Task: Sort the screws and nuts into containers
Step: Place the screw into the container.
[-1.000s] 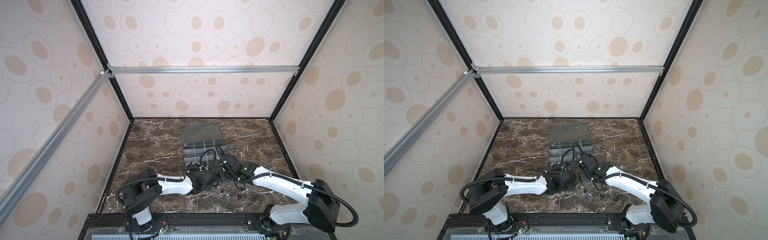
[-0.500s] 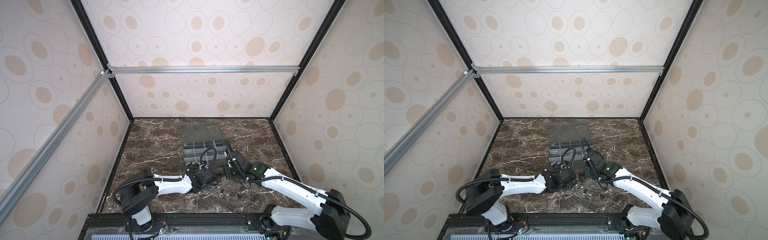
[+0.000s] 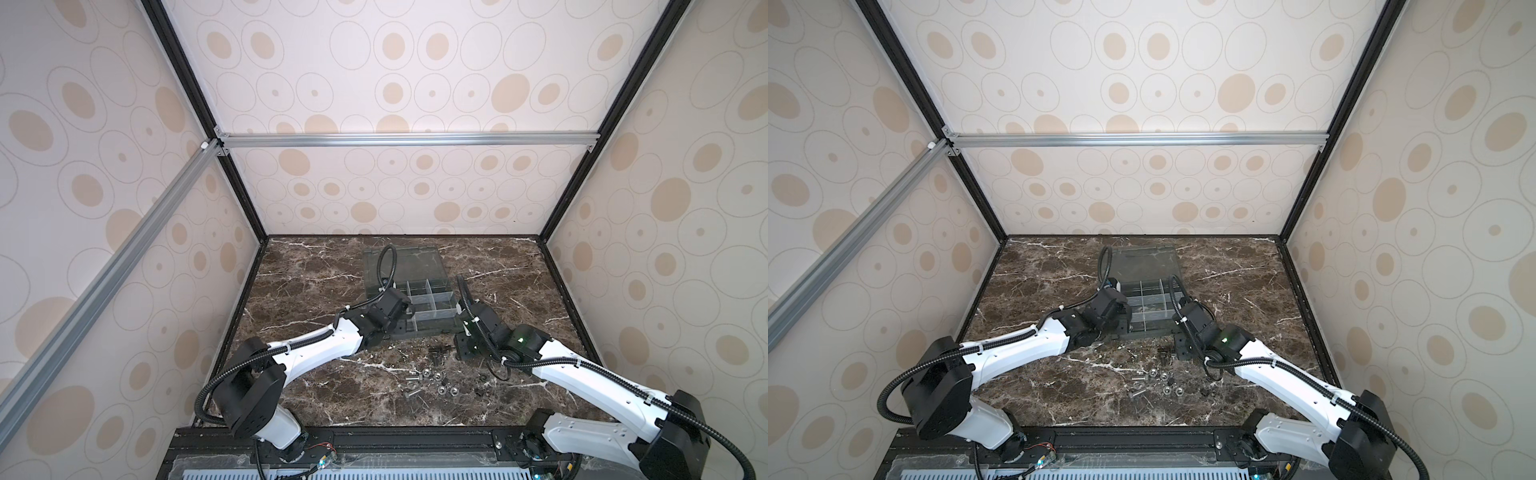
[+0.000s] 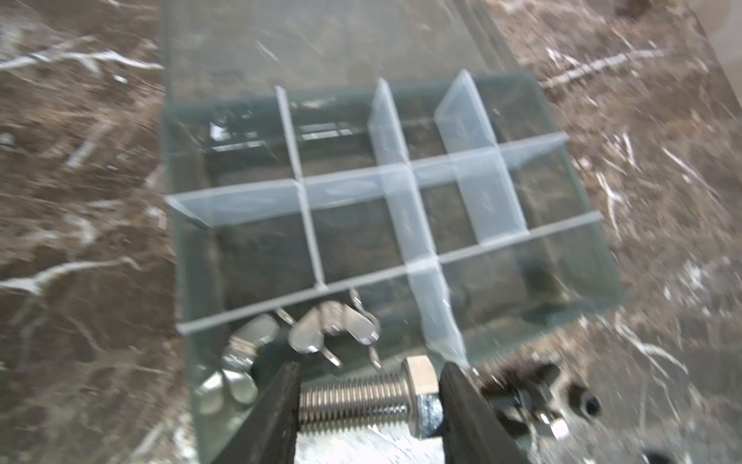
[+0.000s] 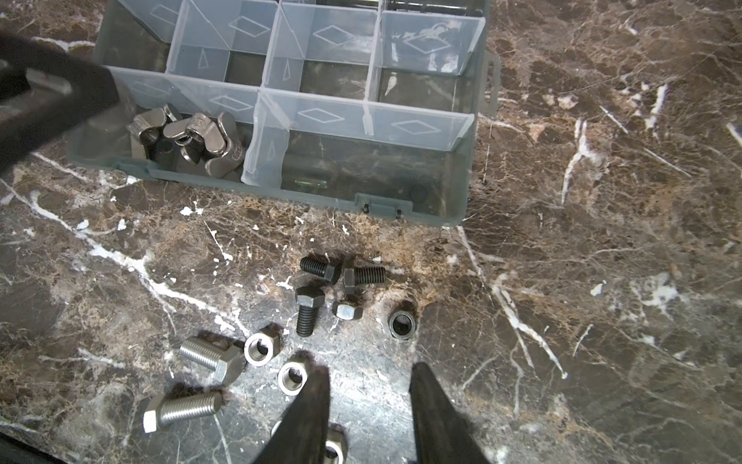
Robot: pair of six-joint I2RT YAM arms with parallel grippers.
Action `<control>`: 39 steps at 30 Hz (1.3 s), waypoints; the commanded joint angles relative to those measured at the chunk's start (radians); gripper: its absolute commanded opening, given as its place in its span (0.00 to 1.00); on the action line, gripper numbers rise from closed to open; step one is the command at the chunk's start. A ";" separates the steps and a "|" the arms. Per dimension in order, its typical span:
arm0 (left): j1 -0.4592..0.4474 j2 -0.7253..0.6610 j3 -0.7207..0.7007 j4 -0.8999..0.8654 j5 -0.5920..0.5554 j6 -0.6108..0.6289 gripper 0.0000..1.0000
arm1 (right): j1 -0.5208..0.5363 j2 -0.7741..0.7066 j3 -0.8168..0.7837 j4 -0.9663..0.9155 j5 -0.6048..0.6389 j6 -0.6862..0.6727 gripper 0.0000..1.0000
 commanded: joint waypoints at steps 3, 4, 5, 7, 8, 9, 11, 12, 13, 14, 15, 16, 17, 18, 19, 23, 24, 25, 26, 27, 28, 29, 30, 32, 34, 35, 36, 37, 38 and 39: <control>0.105 0.066 0.091 0.000 0.041 0.118 0.50 | -0.007 -0.009 0.013 -0.056 0.014 0.018 0.37; 0.120 0.079 0.101 0.007 0.049 0.129 0.50 | -0.007 -0.009 0.015 -0.061 0.015 0.020 0.37; 0.132 0.094 0.107 0.012 0.055 0.138 0.50 | -0.007 -0.009 0.016 -0.064 0.013 0.020 0.37; 0.155 0.133 0.128 0.017 0.071 0.149 0.50 | -0.007 -0.008 0.022 -0.072 0.014 0.025 0.37; 0.162 0.147 0.138 0.014 0.078 0.153 0.50 | -0.008 -0.010 0.023 -0.076 0.015 0.027 0.37; 0.171 0.160 0.146 0.013 0.081 0.156 0.50 | -0.008 -0.011 0.026 -0.080 0.016 0.030 0.37; 0.182 0.172 0.149 0.014 0.082 0.162 0.50 | -0.007 -0.013 0.029 -0.089 0.019 0.034 0.37; 0.186 0.174 0.144 0.019 0.082 0.163 0.50 | -0.008 -0.013 0.031 -0.092 0.020 0.036 0.37; 0.193 0.175 0.139 0.025 0.083 0.163 0.50 | -0.008 -0.015 0.031 -0.095 0.021 0.037 0.37; 0.198 0.177 0.134 0.031 0.086 0.163 0.50 | -0.006 -0.015 0.031 -0.097 0.021 0.039 0.37; 0.202 0.178 0.130 0.036 0.092 0.163 0.50 | -0.007 -0.016 0.032 -0.099 0.022 0.042 0.37; 0.207 0.181 0.128 0.039 0.097 0.164 0.50 | -0.007 -0.014 0.032 -0.099 0.021 0.042 0.37; 0.207 0.185 0.128 0.039 0.102 0.168 0.51 | -0.007 -0.014 0.033 -0.099 0.020 0.044 0.37; 0.209 0.188 0.128 0.039 0.105 0.171 0.52 | -0.008 -0.010 0.034 -0.099 0.020 0.045 0.37; 0.209 0.188 0.127 0.038 0.105 0.171 0.55 | -0.008 -0.007 0.034 -0.098 0.018 0.046 0.37; 0.213 0.177 0.122 0.038 0.102 0.172 0.66 | -0.007 0.009 0.039 -0.094 0.004 0.050 0.37; 0.214 0.172 0.119 0.038 0.101 0.172 0.68 | -0.007 0.012 0.041 -0.094 0.003 0.052 0.37; 0.215 0.165 0.116 0.040 0.102 0.172 0.69 | -0.006 0.016 0.043 -0.093 0.001 0.052 0.37; 0.217 0.160 0.115 0.038 0.103 0.171 0.69 | -0.008 0.019 0.044 -0.092 -0.001 0.053 0.37; 0.216 0.154 0.111 0.039 0.103 0.170 0.70 | -0.007 0.022 0.046 -0.090 -0.003 0.052 0.37; 0.219 0.145 0.106 0.040 0.104 0.169 0.70 | -0.008 0.024 0.048 -0.089 -0.008 0.052 0.37; 0.218 0.135 0.099 0.041 0.105 0.167 0.70 | -0.007 0.026 0.048 -0.085 -0.012 0.050 0.37; 0.219 0.122 0.088 0.044 0.106 0.163 0.71 | -0.007 0.030 0.048 -0.082 -0.020 0.050 0.37; 0.220 0.095 0.068 0.050 0.110 0.158 0.71 | -0.004 0.039 0.048 -0.077 -0.033 0.056 0.37; 0.220 0.059 0.034 0.057 0.115 0.151 0.72 | 0.002 0.053 0.043 -0.065 -0.046 0.067 0.37; 0.220 0.041 0.018 0.061 0.118 0.146 0.72 | 0.009 0.058 0.042 -0.059 -0.050 0.070 0.37; 0.221 0.019 -0.002 0.064 0.121 0.141 0.72 | 0.019 0.068 0.042 -0.055 -0.050 0.079 0.38; 0.221 -0.004 -0.026 0.068 0.126 0.137 0.72 | 0.031 0.077 0.042 -0.049 -0.050 0.087 0.39; 0.221 -0.024 -0.046 0.069 0.129 0.132 0.73 | 0.045 0.089 0.044 -0.041 -0.052 0.093 0.39; 0.221 -0.047 -0.067 0.067 0.129 0.129 0.73 | 0.062 0.104 0.047 -0.035 -0.051 0.103 0.40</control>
